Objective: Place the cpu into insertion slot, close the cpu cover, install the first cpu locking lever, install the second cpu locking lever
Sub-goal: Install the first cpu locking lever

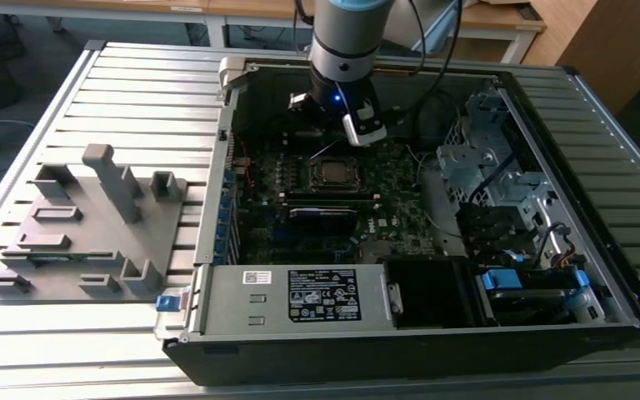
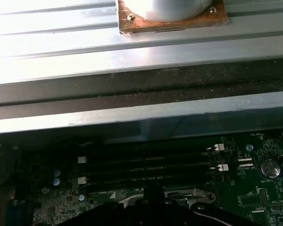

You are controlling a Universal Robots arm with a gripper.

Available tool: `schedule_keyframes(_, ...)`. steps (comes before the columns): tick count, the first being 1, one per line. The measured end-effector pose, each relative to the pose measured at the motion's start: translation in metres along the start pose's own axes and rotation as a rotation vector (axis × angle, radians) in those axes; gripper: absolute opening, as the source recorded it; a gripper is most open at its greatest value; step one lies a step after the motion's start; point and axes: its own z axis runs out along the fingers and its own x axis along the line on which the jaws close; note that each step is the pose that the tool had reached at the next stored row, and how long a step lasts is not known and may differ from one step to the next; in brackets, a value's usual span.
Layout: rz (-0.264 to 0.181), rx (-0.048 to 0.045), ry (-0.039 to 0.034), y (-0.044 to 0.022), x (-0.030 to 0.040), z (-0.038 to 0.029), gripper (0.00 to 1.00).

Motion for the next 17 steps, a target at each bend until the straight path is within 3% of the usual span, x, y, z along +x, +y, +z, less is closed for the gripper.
schedule_keyframes(6, 0.000, 0.0000, -0.0001, 0.0010, -0.0026, 0.0058, 0.10)
schedule_keyframes(17, 0.001, 0.0014, -0.0004, 0.0021, -0.0068, 0.0071, 0.10)
